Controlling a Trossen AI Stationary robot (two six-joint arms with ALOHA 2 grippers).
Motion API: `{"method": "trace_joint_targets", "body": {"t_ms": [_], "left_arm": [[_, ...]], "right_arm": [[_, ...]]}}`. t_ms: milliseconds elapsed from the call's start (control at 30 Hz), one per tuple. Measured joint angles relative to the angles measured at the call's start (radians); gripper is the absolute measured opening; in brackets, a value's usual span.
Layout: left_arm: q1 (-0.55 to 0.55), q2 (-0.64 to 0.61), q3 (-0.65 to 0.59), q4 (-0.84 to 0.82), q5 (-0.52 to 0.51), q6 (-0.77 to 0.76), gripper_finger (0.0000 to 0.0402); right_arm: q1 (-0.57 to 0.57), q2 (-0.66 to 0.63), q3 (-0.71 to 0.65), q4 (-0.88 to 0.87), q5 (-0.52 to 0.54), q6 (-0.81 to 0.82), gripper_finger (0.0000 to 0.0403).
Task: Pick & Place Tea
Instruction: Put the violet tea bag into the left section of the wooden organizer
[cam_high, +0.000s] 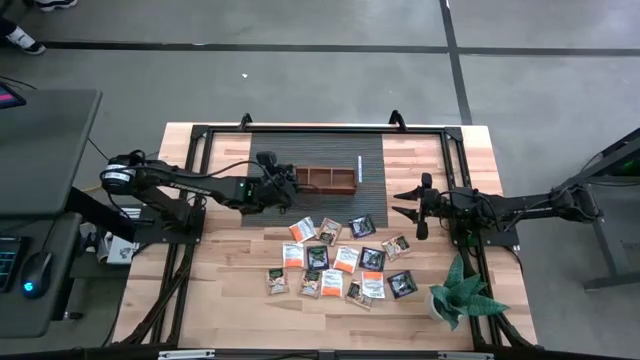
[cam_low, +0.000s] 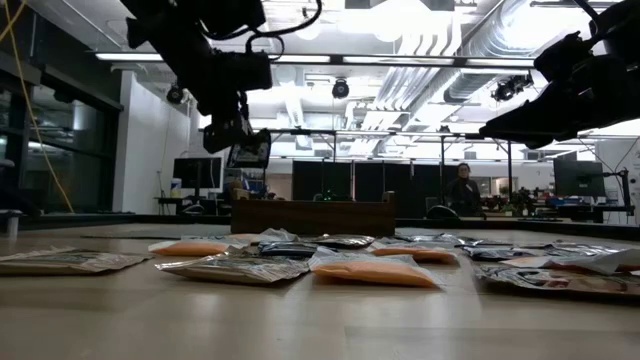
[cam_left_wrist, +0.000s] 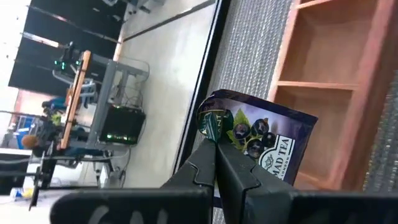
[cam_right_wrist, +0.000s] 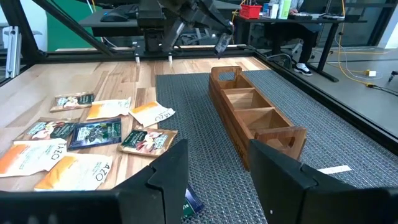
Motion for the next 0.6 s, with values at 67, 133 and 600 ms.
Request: {"method": "trace_joint_targets", "body": {"t_ms": [67,133,600], "left_arm": [[0.015,0.034,0.001,0.054,0.003,-0.002,0.0],[0.019,0.059,-0.002,0.069,0.013,0.0,0.0],[0.061,0.147,0.001,0.198,0.048,0.006,0.0]], "right_arm": [[0.0,0.0,0.0,0.0,0.0,0.0,0.0159],[0.0,0.0,0.0,0.0,0.0,0.0,0.0157],[0.0,0.0,0.0,0.0,0.0,0.0,0.0156]]}}
